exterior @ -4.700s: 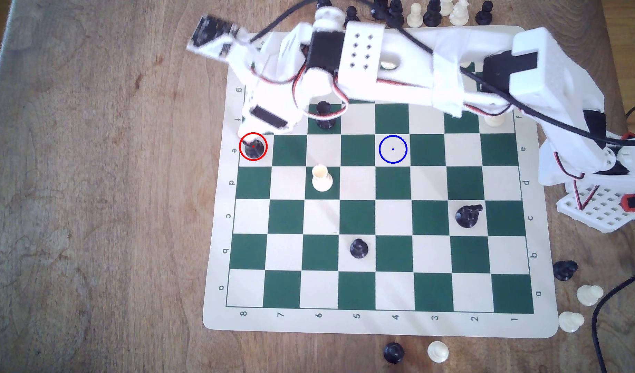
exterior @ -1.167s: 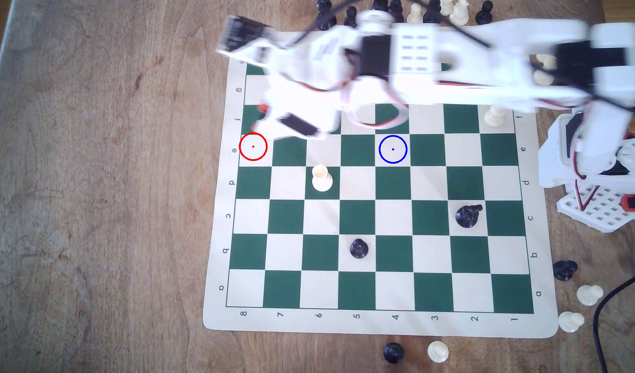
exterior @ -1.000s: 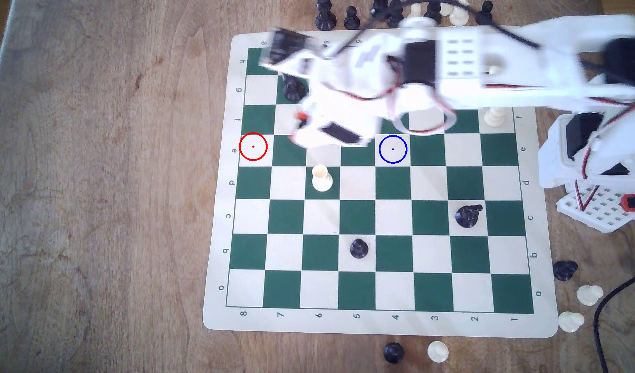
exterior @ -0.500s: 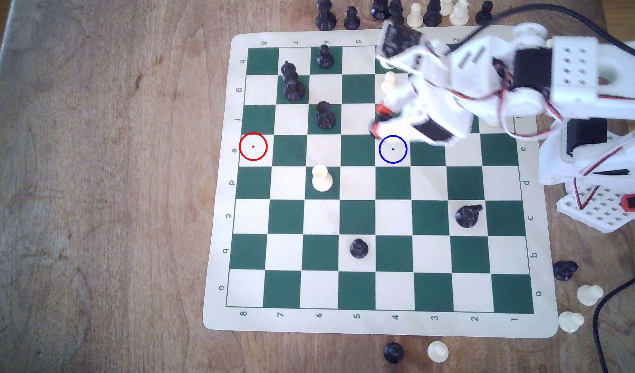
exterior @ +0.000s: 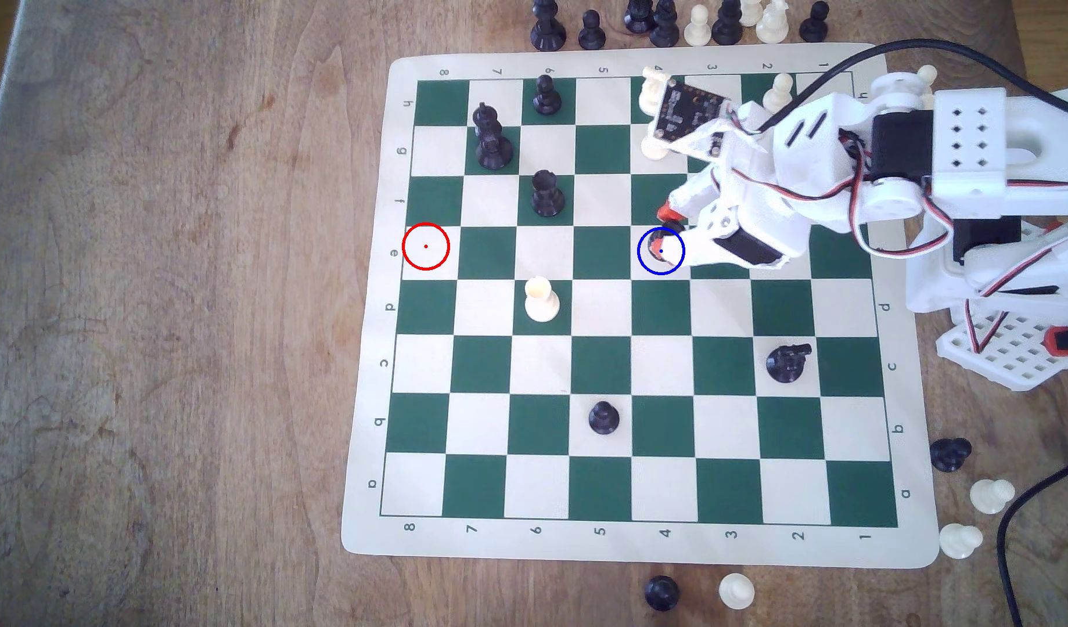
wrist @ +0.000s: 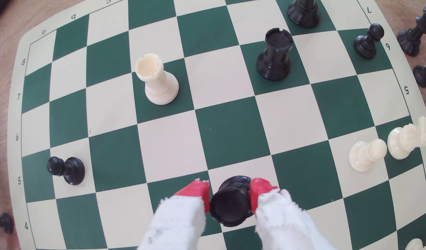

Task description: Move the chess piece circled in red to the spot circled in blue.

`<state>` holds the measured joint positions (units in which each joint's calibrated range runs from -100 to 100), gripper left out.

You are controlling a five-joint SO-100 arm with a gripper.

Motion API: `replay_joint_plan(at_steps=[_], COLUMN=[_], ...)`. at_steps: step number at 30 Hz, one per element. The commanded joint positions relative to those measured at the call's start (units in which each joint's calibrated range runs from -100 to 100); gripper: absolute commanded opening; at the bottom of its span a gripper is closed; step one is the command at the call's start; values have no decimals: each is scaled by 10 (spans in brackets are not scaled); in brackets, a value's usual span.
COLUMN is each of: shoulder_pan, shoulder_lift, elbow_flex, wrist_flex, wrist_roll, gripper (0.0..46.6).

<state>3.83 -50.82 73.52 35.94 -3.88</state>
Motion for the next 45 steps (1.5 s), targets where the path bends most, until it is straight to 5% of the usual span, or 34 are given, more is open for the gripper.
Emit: replay_joint_plan(at_steps=[1,36,45], shoulder_pan=[4,8,17], shoulder_lift=[50,179,149], elbow_flex=[-31,-111,-107], wrist_flex=[-26,-56,-47], wrist_roll=[1,-9,0], gripper=[3,4,200])
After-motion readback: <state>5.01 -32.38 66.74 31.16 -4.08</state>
